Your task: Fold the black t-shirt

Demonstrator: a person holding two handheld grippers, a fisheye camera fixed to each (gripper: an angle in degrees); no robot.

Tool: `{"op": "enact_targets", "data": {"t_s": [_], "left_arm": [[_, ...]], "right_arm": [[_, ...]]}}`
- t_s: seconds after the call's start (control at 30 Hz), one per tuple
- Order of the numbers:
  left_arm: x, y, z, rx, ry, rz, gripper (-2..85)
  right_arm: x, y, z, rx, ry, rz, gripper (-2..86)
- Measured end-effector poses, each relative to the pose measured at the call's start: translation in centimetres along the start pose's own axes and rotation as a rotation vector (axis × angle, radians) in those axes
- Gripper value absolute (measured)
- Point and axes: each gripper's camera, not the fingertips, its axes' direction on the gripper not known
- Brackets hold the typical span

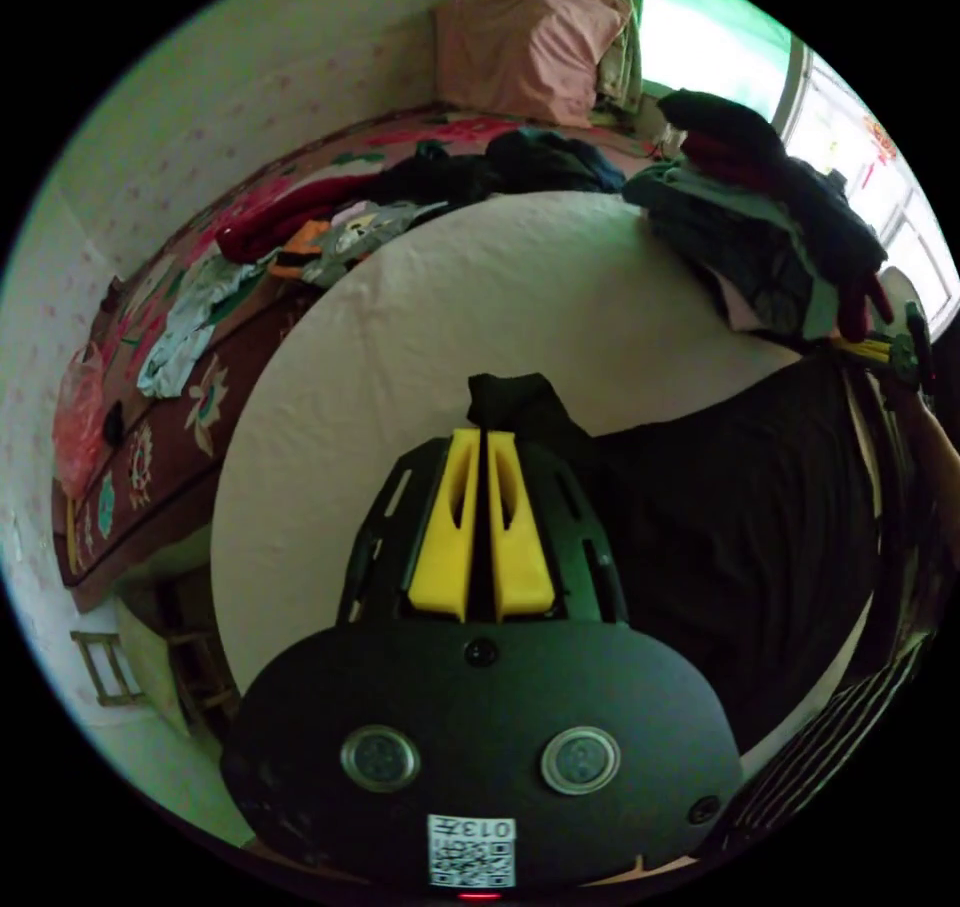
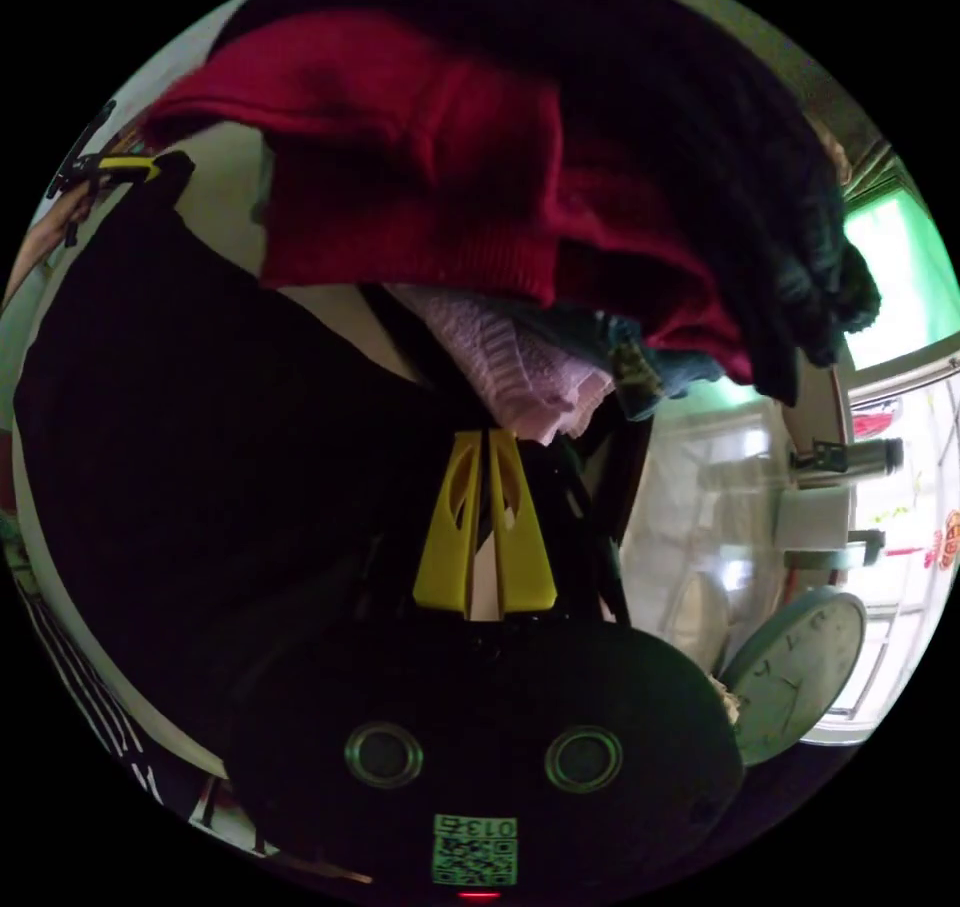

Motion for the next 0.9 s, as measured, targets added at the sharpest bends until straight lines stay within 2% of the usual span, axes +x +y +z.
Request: {"op": "enact_targets", "data": {"t_s": [0.23,0.33,0.5,0.57,0.73,0.9], "left_arm": [[-1.9,6.3,-8.2,0.266,0.131,0.001,0.2],[-1.9,10.8,-10.9,0.295,0.117,-0.011,0.2],[-1.4,18.0,-11.8,0.202,0.085,-0.086,0.3],[-1.1,20.5,-10.2,0.099,0.068,-0.129,0.3],[-0.7,22.0,-7.1,-0.051,0.039,-0.154,0.4],[-0.8,22.3,-6.7,-0.068,0.030,-0.161,0.8]], "right_arm": [[-1.4,8.3,-7.6,0.222,0.082,0.019,0.5],[-3.4,12.5,-9.4,0.230,0.156,0.017,0.5],[-7.0,17.8,-8.7,0.133,0.167,0.030,0.6],[-8.3,19.2,-7.7,0.089,0.170,0.005,0.6],[-9.0,21.2,-5.5,-0.008,0.161,0.001,0.8],[-7.7,23.1,-6.3,-0.006,0.103,0.048,1.3]]}}
